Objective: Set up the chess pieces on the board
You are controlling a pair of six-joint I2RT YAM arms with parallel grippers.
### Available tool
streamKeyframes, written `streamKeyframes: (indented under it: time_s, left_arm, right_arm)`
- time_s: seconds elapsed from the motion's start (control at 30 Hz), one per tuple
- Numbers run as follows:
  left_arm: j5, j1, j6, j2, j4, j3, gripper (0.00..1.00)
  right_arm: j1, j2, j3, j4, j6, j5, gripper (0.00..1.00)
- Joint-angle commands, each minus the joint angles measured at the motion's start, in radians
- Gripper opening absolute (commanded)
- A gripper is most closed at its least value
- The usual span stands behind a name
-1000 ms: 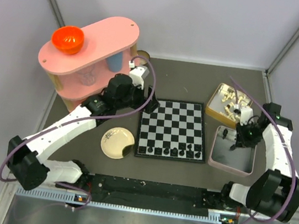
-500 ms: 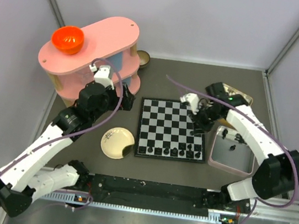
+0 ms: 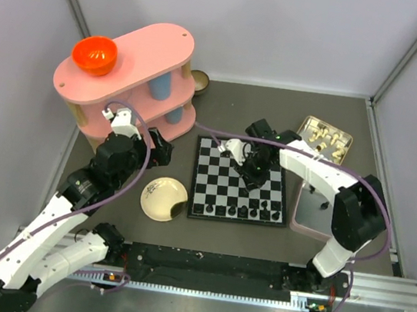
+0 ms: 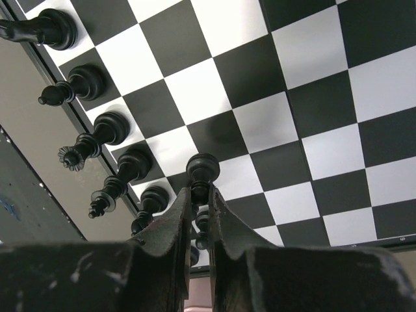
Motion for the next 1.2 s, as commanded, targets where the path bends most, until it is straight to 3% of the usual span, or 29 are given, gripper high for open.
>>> streamKeyframes:
  time_s: [0.0, 1.17]
  left_arm:
    - [-0.026, 0.004, -0.026, -0.021, -0.001, -0.015, 0.95]
    - [-0.023, 0.003, -0.039, -0.044, 0.009, -0.052, 0.95]
  right_arm:
    - [0.049, 0.009, 0.033, 0.024, 0.024, 0.026, 0.06]
    - [0.112, 0.047, -0.046, 0.023, 0.013, 0.046, 0.09]
